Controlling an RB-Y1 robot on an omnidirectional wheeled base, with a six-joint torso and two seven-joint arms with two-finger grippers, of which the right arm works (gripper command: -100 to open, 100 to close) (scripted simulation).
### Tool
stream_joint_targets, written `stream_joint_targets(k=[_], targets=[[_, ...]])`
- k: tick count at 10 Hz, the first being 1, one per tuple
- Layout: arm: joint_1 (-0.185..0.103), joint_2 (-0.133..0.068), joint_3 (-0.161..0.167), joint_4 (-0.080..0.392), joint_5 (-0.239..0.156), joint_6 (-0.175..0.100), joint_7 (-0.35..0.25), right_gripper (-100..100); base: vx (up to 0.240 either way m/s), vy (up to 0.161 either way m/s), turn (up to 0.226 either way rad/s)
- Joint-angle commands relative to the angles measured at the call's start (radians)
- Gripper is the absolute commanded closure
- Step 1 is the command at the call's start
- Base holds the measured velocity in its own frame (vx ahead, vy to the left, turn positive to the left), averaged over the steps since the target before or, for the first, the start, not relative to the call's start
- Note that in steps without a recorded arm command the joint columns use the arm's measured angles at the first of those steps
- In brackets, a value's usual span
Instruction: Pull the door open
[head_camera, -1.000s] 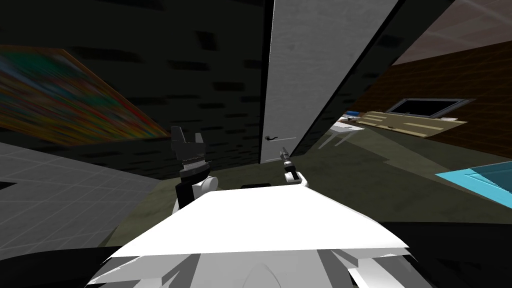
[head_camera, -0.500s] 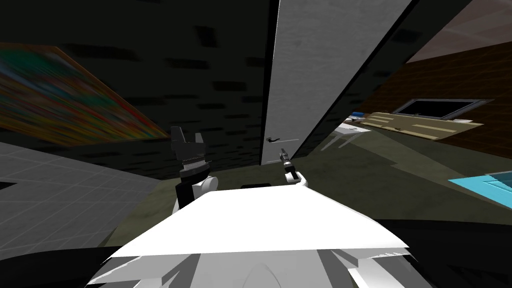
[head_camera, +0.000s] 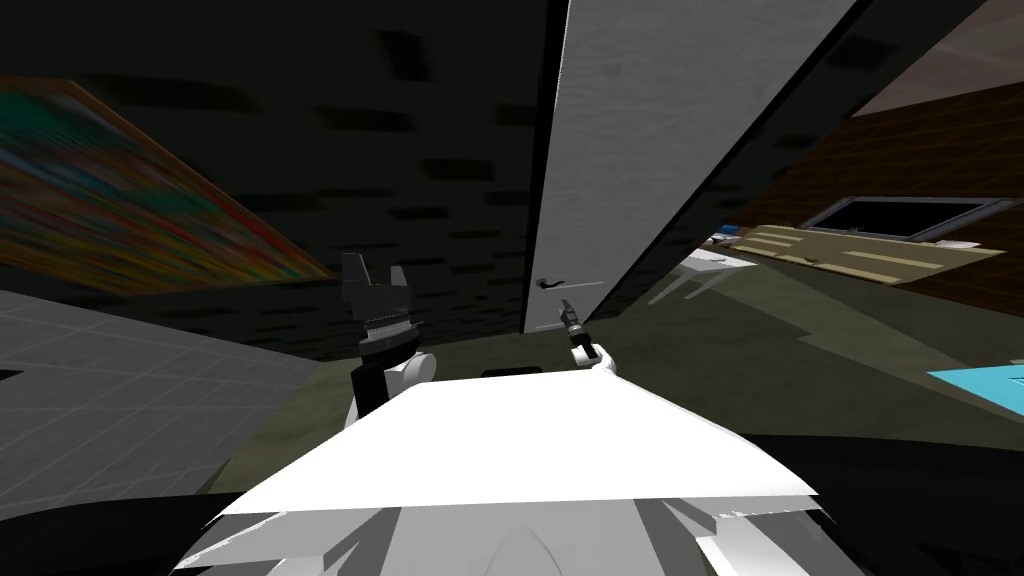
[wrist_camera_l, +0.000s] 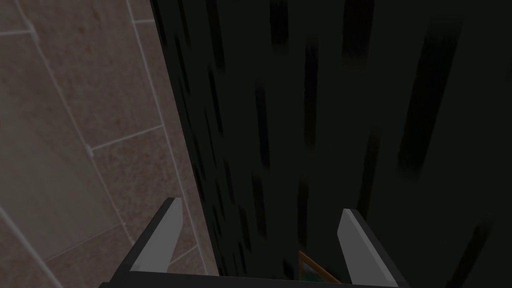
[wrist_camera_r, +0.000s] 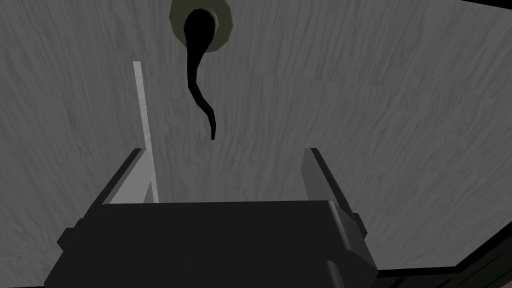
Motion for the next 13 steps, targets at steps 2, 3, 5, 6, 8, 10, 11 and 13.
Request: stream_joint_targets(k=[2, 3, 5, 6, 8, 10, 11, 13], targets=[[-0.026, -0.013, 0.002, 0.069, 0.014, -0.014, -0.022, -100, 0.111, -0.003, 0.034], [-0.038, -0.018, 0.003, 0.097, 0.019, -0.02, -0.03, -100, 0.135, -0.006, 0.034], [-0.049, -0.024, 0.004, 0.126, 0.025, -0.026, -0.039, -100, 0.119, -0.006, 0.02], [-0.043, -0.022, 0.004, 0.11, 0.023, -0.021, -0.036, -100, 0.046, -0.005, 0.005], [-0.034, -0.047, -0.018, 0.14, 0.008, -0.045, -0.048, -100, 0.172, 0.051, 0.159], [-0.022, -0.078, -0.046, 0.175, -0.011, -0.075, -0.062, -100, 0.192, 0.09, 0.196], [-0.016, -0.094, -0.061, 0.194, -0.021, -0.09, -0.069, -100, 0.23, 0.088, 0.247], [-0.008, -0.114, -0.08, 0.218, -0.034, -0.111, -0.078, -100, 0.188, 0.049, 0.14]])
